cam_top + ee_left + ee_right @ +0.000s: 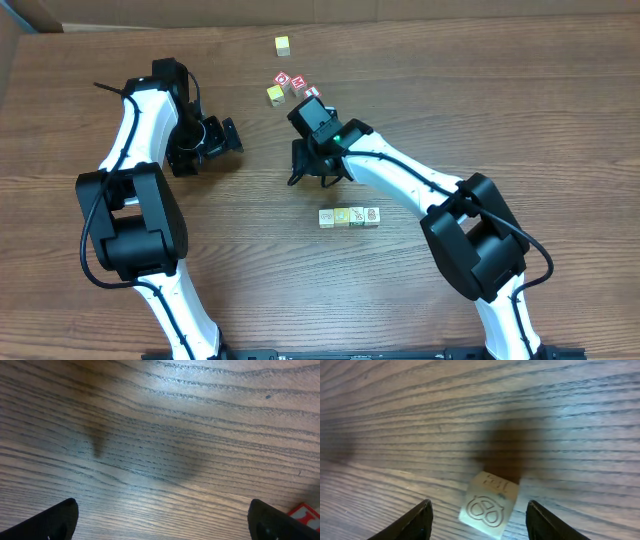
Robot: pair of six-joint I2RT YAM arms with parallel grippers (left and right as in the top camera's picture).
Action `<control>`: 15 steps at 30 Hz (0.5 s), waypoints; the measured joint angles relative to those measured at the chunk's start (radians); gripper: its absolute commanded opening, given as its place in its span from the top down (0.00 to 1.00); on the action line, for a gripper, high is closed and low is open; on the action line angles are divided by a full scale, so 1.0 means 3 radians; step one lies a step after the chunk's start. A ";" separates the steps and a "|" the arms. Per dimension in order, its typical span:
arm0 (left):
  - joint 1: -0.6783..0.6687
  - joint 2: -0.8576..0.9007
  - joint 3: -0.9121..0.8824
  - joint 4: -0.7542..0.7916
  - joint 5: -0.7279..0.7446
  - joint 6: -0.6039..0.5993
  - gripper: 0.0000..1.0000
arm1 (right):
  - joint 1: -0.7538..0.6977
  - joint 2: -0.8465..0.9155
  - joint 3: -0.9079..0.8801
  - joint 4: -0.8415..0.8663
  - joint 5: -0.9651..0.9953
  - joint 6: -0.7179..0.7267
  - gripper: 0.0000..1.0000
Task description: Flip 5 blocks
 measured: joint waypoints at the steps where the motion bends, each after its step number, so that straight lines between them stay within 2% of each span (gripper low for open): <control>1: 0.0000 0.0000 0.0000 0.0001 0.0000 0.0000 0.00 | 0.0005 0.0000 -0.0006 0.0018 -0.0001 0.0013 0.41; 6: 0.0000 0.0000 0.0000 0.0001 0.0000 0.0000 0.00 | 0.0008 0.0000 -0.0069 0.0038 0.0020 0.0094 0.49; 12: 0.0000 0.0000 0.0000 0.0001 0.0001 0.0000 0.00 | 0.0008 0.0000 -0.0072 0.0010 0.0095 0.0125 0.50; 15: 0.0000 0.0000 0.0000 0.0001 0.0000 0.0000 0.00 | 0.0008 0.0000 -0.0072 -0.0028 0.0128 0.0126 0.56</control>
